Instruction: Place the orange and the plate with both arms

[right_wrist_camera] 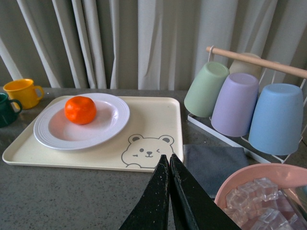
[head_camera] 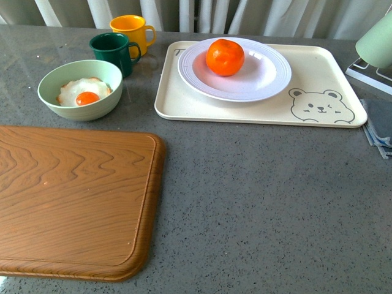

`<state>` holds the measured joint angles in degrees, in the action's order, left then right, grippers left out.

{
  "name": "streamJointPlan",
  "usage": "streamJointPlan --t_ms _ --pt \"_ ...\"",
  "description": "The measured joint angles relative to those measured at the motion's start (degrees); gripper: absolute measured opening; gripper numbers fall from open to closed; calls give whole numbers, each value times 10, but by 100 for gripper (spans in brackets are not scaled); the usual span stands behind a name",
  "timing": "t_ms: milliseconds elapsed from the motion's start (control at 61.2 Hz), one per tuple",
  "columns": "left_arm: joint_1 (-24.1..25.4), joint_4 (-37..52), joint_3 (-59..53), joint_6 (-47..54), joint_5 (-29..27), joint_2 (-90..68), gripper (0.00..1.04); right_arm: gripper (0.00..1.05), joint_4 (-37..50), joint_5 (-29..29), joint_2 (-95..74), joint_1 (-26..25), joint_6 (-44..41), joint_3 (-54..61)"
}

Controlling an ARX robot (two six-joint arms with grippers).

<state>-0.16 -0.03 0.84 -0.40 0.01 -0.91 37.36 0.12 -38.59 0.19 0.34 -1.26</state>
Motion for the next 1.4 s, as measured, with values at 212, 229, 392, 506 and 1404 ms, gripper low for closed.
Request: streamJointPlan --t_ms 212,229,392,506,1404 --pt "0 0 0 0 0 0 96 2 -80 0 87 0 0 0" --pt "0 0 0 0 0 0 96 2 -90 0 98 0 0 0" --pt "0 0 0 0 0 0 96 2 -142 0 153 0 0 1" --pt "0 0 0 0 0 0 96 2 -172 0 184 0 0 1" --pt "0 0 0 0 0 0 96 2 -373 -1 382 0 0 0"
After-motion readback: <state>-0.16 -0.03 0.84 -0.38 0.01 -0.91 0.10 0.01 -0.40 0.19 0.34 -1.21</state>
